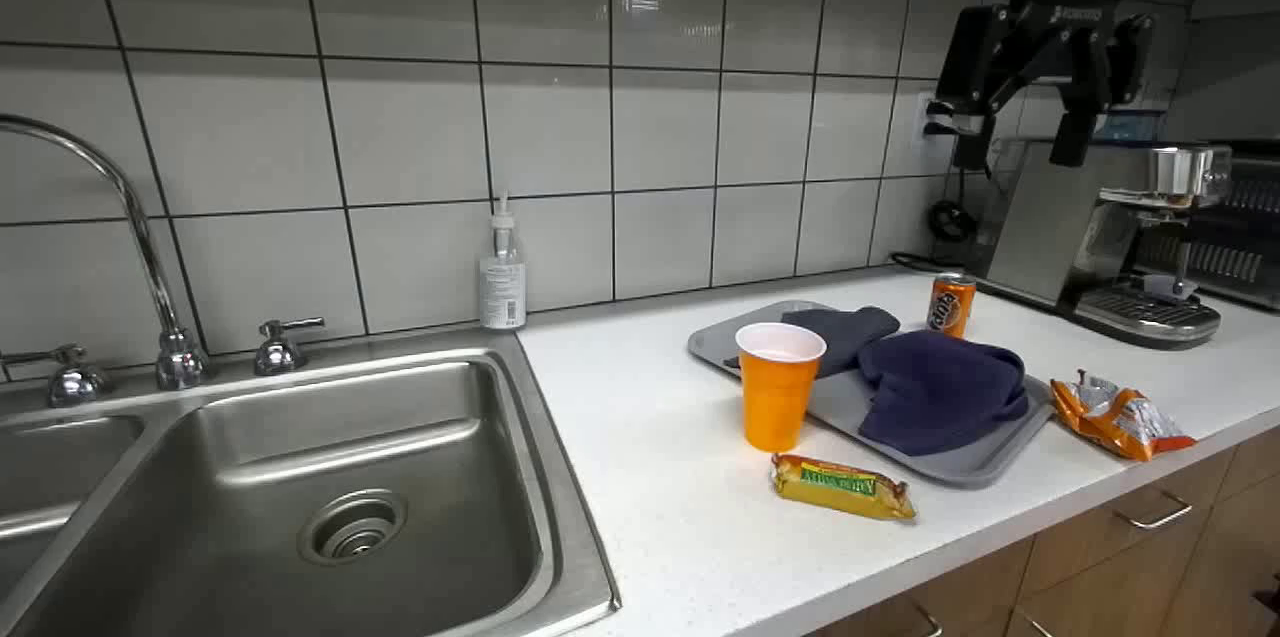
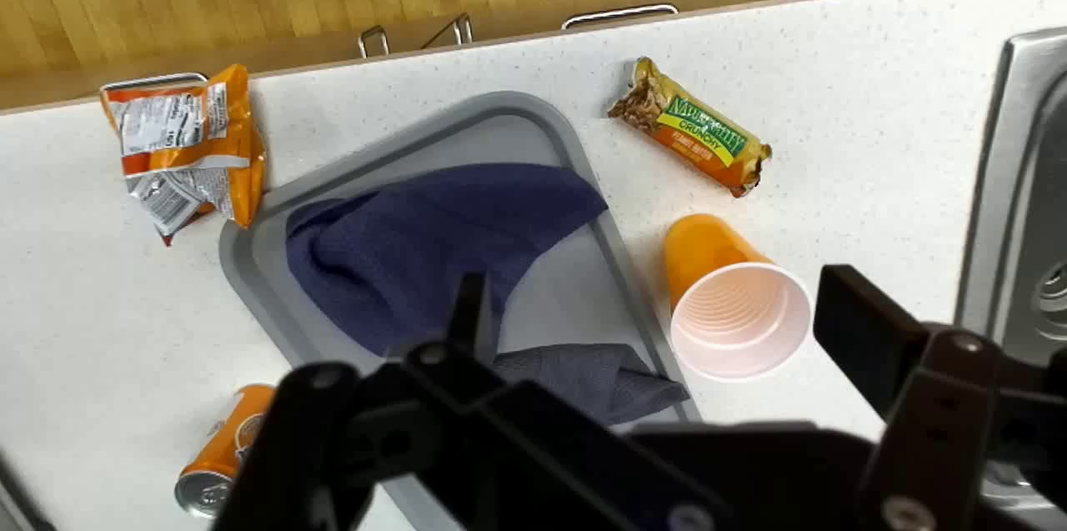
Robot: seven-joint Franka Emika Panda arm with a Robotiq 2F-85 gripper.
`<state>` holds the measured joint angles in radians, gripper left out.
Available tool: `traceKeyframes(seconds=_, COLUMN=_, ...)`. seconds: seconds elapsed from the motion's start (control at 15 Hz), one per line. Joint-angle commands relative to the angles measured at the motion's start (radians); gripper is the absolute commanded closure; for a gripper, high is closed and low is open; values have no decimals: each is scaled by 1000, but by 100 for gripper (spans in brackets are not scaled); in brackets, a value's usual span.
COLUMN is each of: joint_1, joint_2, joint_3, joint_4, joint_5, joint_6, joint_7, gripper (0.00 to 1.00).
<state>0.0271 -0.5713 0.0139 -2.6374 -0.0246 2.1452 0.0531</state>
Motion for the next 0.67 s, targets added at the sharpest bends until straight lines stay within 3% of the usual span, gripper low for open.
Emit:
traceKeyframes(seconds=0.0, joint_1=-6, joint_2=0, joint_3=6, joint_4=2, joint_5=4, joint_6=-2, joint_7=-3, gripper=0)
traceKeyframes(seconds=0.6, joint_1=-11, joint_2=1, joint_3=5, joint_4=-8, joint_5=-1, joint_6=39, joint_7=-2, gripper=0)
